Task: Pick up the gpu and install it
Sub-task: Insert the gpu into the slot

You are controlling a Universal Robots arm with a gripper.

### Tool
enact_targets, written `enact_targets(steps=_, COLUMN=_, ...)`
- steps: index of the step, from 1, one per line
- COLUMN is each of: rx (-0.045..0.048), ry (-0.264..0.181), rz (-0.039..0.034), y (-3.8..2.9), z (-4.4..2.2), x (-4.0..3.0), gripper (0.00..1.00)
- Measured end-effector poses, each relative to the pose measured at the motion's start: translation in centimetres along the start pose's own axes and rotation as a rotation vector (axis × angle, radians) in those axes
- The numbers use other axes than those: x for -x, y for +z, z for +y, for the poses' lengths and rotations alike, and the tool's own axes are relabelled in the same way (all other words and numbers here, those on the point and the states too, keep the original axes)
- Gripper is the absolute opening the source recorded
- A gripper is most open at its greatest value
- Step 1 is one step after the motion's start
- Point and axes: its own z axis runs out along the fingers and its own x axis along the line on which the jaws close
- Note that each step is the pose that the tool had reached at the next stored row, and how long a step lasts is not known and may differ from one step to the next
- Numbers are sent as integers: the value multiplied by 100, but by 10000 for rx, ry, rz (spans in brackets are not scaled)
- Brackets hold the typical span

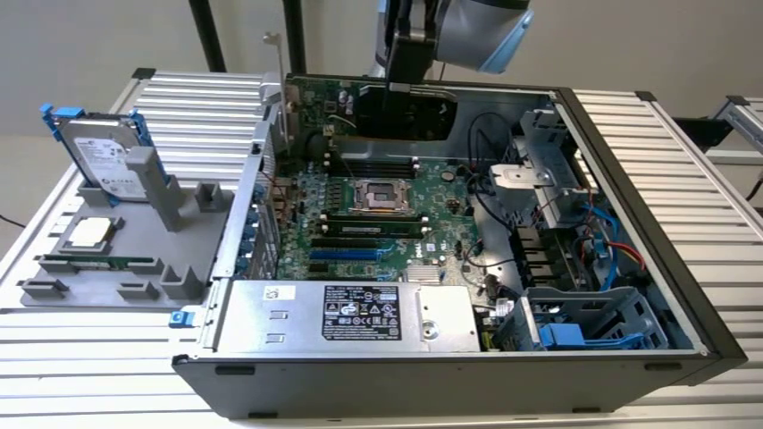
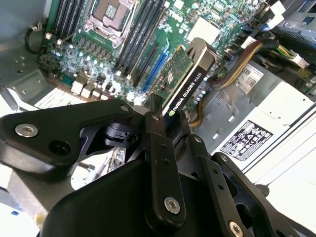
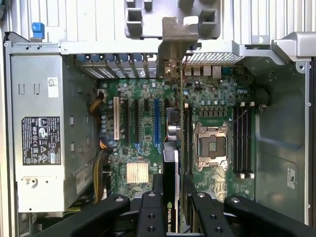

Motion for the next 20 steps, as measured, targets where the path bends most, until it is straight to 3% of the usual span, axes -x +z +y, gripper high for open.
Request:
enact_targets(steps=13, rx=-26, ry=188, rz=6, y=46, z=-2, x=-1, gripper=0)
enact_targets(steps=20, rx=-95, ry=193, rz=79, y=99, z=-4, x=1, gripper=0)
